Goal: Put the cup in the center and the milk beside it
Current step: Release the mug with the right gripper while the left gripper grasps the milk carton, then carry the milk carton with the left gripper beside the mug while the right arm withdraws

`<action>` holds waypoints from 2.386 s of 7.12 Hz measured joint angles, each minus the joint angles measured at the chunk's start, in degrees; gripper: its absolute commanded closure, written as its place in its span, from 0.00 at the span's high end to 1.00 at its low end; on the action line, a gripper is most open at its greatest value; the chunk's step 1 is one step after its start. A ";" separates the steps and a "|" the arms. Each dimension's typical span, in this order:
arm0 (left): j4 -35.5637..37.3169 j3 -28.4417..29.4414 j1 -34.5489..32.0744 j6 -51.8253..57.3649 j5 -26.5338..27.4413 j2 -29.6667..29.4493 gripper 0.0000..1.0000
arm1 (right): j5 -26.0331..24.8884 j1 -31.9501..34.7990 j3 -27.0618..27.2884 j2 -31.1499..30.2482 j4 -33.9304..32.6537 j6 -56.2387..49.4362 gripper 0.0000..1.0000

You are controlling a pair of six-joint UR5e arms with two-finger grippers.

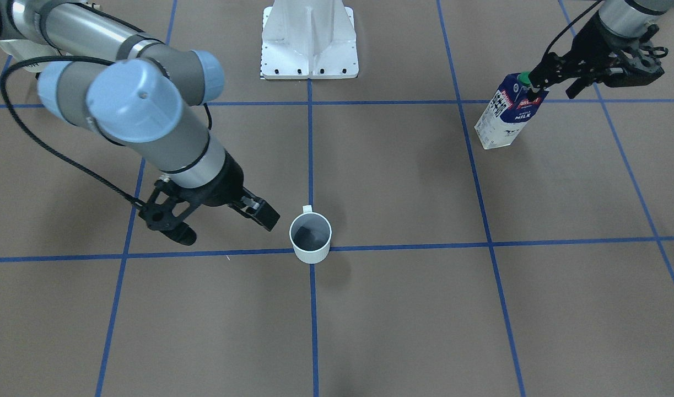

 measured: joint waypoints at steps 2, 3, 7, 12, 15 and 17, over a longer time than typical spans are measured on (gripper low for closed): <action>0.35 -2.38 4.12 -2.72 3.14 3.18 0.98 | 1.60 2.00 3.52 -4.86 -0.04 -4.47 1.00; 0.32 -2.51 5.53 -3.25 4.07 4.12 0.98 | 1.74 2.24 3.88 -5.62 -0.04 -5.15 1.00; -1.23 1.27 10.03 -7.10 4.76 2.88 0.98 | 1.79 2.39 4.07 -7.01 0.29 -5.54 1.00; -1.42 3.87 11.91 -7.10 6.10 2.69 0.05 | 1.21 2.23 5.44 -8.84 0.56 -5.95 1.00; -1.26 3.56 11.68 -7.37 5.93 1.80 0.00 | 0.89 3.37 8.45 -12.15 0.44 -8.01 1.00; 1.38 2.73 9.30 -7.45 5.39 -4.18 0.00 | 2.13 7.72 14.50 -19.51 0.00 -14.90 1.00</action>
